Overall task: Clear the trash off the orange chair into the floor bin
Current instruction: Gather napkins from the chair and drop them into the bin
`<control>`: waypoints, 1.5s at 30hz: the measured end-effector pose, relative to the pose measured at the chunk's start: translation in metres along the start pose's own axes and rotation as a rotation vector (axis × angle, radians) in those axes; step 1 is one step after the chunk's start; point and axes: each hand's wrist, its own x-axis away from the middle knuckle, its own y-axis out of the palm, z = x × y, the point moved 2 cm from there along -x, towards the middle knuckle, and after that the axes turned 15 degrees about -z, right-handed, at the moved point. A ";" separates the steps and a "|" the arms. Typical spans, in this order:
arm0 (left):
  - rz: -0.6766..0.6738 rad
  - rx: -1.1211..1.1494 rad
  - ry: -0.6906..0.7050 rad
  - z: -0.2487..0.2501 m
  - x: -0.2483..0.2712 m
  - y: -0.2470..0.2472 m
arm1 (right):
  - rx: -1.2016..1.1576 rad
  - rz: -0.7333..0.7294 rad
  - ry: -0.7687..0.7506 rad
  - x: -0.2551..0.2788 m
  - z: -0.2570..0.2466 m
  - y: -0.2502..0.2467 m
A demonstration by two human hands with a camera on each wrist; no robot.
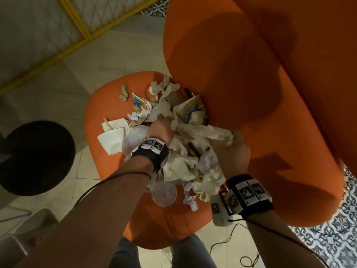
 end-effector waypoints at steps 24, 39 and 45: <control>-0.175 1.291 0.284 0.051 0.133 -0.067 | -0.285 -0.708 0.091 -0.007 -0.041 0.053; 0.031 1.414 0.147 -0.033 0.185 -0.070 | -0.088 -0.881 -0.379 0.037 -0.050 0.090; 0.011 1.692 0.223 -0.038 0.212 -0.068 | -0.123 -0.858 -0.523 0.052 -0.079 0.107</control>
